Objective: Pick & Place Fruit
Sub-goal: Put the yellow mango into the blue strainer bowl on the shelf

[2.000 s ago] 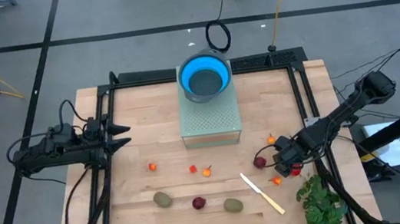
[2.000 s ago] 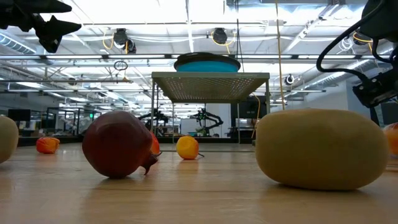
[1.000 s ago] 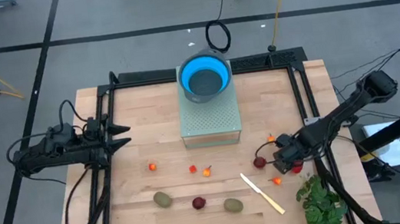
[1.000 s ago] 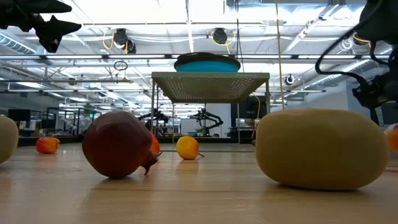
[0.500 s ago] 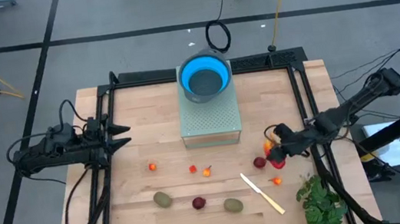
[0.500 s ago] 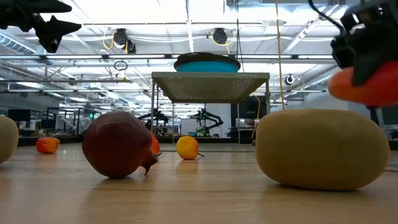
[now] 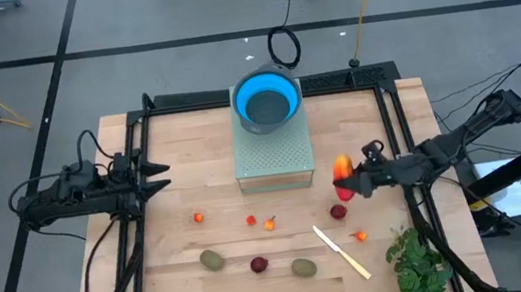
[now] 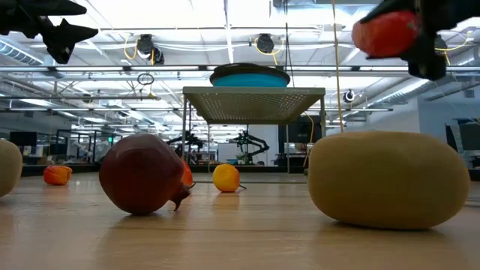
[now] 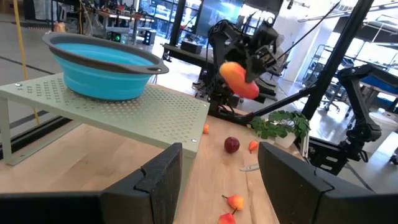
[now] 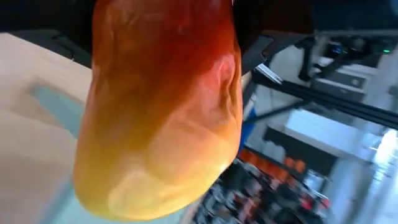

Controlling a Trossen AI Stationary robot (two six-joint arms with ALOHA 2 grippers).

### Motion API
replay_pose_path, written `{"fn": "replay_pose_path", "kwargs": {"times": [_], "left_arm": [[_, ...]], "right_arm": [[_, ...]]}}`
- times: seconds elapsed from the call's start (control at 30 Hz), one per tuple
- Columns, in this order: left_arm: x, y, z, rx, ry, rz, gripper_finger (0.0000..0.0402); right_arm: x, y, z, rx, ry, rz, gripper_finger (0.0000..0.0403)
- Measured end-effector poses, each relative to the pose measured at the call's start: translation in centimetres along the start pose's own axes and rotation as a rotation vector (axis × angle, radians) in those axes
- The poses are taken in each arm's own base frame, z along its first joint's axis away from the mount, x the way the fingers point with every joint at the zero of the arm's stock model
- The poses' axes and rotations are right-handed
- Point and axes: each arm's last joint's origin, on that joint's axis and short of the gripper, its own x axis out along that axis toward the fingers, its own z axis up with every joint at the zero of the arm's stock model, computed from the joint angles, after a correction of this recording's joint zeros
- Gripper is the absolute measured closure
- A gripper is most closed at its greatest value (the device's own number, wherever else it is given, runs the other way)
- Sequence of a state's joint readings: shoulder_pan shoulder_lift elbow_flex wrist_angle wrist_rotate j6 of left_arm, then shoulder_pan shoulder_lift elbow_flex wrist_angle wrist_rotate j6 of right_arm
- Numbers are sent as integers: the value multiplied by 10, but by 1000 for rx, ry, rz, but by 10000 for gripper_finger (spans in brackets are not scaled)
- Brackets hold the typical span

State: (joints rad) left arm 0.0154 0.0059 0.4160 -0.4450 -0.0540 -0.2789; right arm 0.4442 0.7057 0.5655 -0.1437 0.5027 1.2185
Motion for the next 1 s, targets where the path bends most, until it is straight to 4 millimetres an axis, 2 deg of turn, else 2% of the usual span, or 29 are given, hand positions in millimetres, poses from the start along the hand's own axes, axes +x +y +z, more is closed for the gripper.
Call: {"fn": "replay_pose_path", "kwargs": {"times": [0.43, 0.73, 1.0], "left_arm": [[0, 0, 0, 3, 0, 0, 190], [0, 0, 0, 3, 0, 0, 190], [0, 0, 0, 14, 0, 0, 190]], "right_arm": [[-7, 32, 18, -105, -238, 265, 180], [-7, 33, 20, -134, -268, 260, 179], [-7, 33, 20, -310, -294, 233, 175]]}}
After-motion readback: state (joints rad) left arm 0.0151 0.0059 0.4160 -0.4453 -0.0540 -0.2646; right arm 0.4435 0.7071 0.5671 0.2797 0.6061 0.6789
